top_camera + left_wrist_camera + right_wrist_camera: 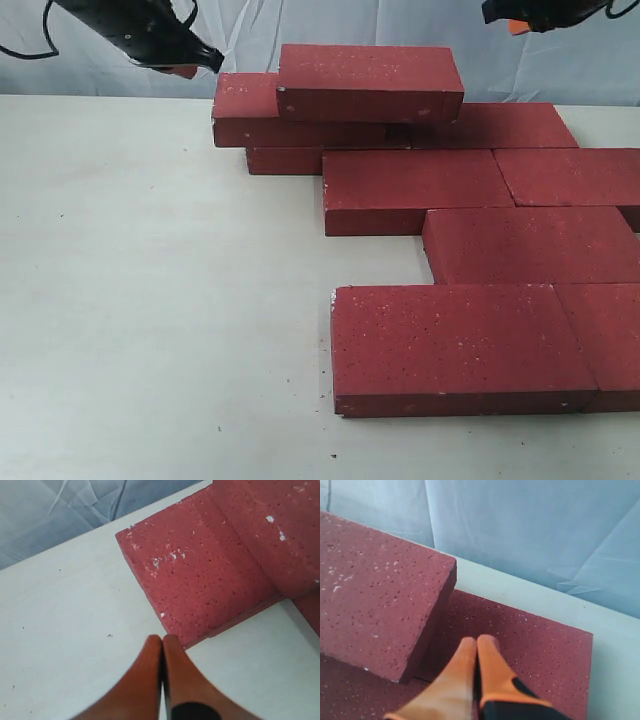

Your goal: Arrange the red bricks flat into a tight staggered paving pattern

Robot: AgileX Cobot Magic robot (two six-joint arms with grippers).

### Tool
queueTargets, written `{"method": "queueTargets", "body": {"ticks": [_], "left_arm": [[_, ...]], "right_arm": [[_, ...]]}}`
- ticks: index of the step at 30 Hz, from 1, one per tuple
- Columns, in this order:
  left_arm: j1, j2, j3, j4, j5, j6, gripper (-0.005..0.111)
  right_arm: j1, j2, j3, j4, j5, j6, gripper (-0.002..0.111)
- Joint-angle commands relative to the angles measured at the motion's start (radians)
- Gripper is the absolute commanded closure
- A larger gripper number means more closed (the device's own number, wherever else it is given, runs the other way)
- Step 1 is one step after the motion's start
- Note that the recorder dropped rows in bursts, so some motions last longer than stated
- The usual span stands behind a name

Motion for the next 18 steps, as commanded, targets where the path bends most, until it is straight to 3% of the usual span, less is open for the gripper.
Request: {"method": "queueTargets", "body": {"ticks": [1,7,18], "left_arm": [[-0.009,0.078,-0.111,-0.020,0.057,-0.021,0.107],[-0.029,0.173,-0.225,-0.041,0.091,-0.021,0.107],[-0.072,0.301,-0.361,-0.046,0.101,-0.019,0.107]], "right_arm": [[-0.006,0.105,-0.153,-0.062,0.103,0.074,0.109],[-0.006,0.228,-0.272,-0.066,0.146,0.076,0.109],[-0.003,0.347,-0.339,-0.063,0.138,0.076,0.109]]}}
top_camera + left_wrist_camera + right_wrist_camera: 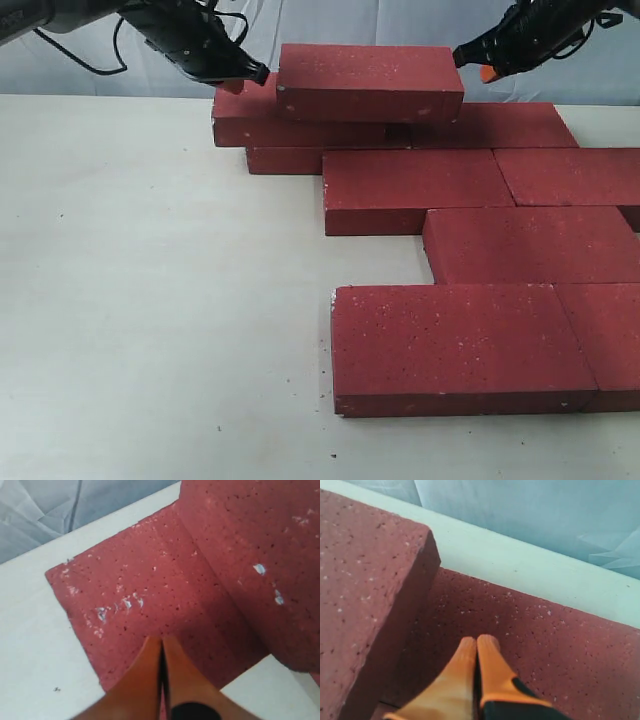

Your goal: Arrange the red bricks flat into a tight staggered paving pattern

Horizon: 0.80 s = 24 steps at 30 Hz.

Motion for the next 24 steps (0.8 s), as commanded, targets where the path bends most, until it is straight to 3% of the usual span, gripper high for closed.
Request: {"method": "queueTargets", "body": {"ticks": [1,24], "left_arm": [[-0.027,0.038,-0.046,-0.008,-0.002,-0.003,0.107],[-0.081,0.038,-0.079,-0.112,-0.002,0.077,0.107]], "right_arm": [[0.000,0.025,-0.019,-0.001,-0.009,0.004,0.109],[0.069,-0.004,-0.019,0.017,0.015,-0.005,0.109]]}}
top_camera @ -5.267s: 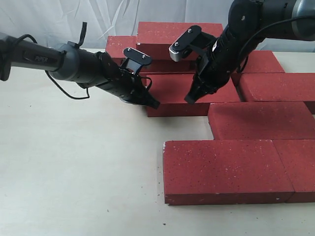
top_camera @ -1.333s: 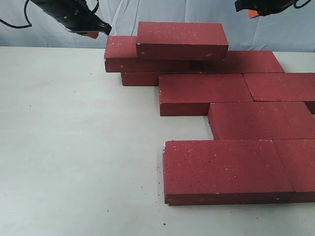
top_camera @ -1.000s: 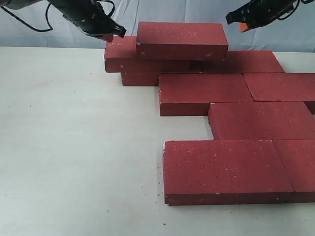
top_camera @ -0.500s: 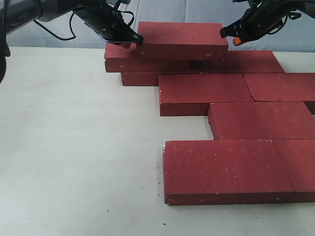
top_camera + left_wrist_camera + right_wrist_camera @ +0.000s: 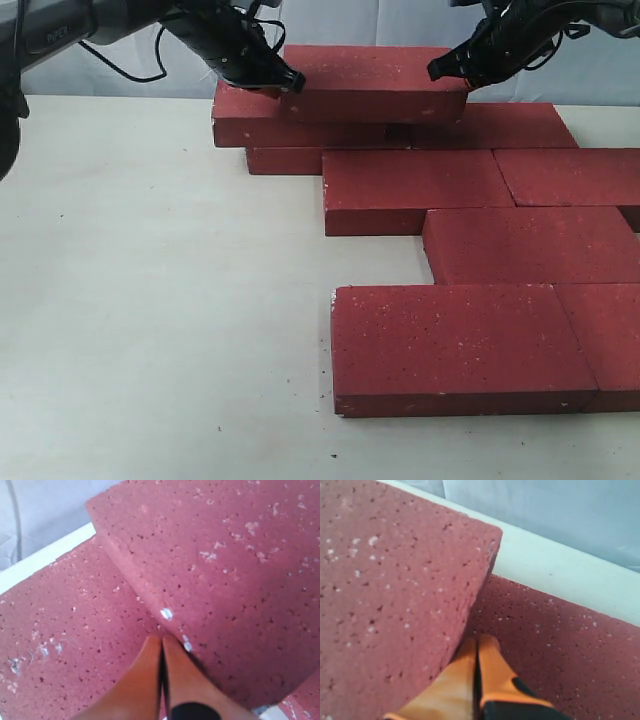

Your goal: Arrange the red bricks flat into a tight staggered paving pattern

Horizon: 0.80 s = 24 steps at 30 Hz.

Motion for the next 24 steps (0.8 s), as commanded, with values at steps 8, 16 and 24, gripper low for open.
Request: {"method": "queueTargets", "body": {"ticks": [8,16,24], "left_arm": [[-0.014,-0.124,-0.006,-0.022,0.024,0.035,0.107],[-0.014,-0.211,0.038,0.001,0.152,0.027,0.107],[-0.014,-0.336,0.231,-0.006,0.127,0.025,0.107]], "right_arm": [[0.026,-0.118,-0.008,0.019,0.095,-0.005,0.109],[0.066,-0.213,0.001,0.009,0.206,0.017,0.109],[0.093,-0.342,0.198,0.007,0.176,0.034,0.109]]}}
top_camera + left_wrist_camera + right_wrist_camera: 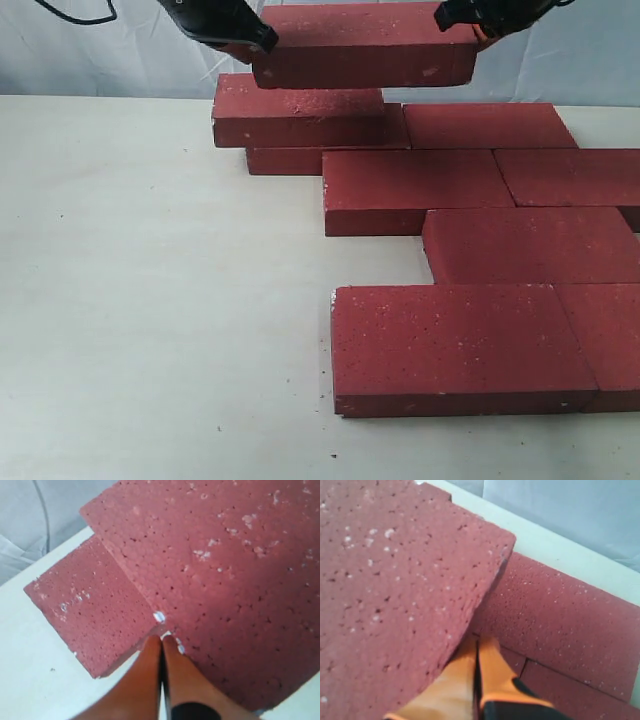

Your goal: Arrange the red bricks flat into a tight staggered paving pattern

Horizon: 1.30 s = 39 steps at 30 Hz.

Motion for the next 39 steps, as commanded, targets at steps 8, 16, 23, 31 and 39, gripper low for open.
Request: {"method": "queueTargets", "body": {"ticks": [8,16,23,31,39], "left_arm": [[-0.014,-0.279,0.395,-0.077,-0.144,-0.005,0.107],[-0.014,-0.443,0.654,-0.126,-0.220,-0.012,0.107],[-0.014,-0.562,0.869,-0.126,-0.330,-0.016,0.107],[0.032,-0.598,1.042,-0.119,-0.392,-0.022,0.107],[0.122,-0.598,1.164,-0.118,-0.476,-0.022,0.107]], "right_arm": [[0.089,-0.240,0.366,0.068,-0.129,0.006,0.109],[0.218,-0.314,0.520,0.087,-0.197,0.037,0.109],[0.301,-0.314,0.582,0.087,-0.229,0.077,0.109],[0.412,-0.314,0.654,0.087,-0.306,0.113,0.109],[0.492,-0.292,0.683,0.108,-0.388,0.132,0.109]]}}
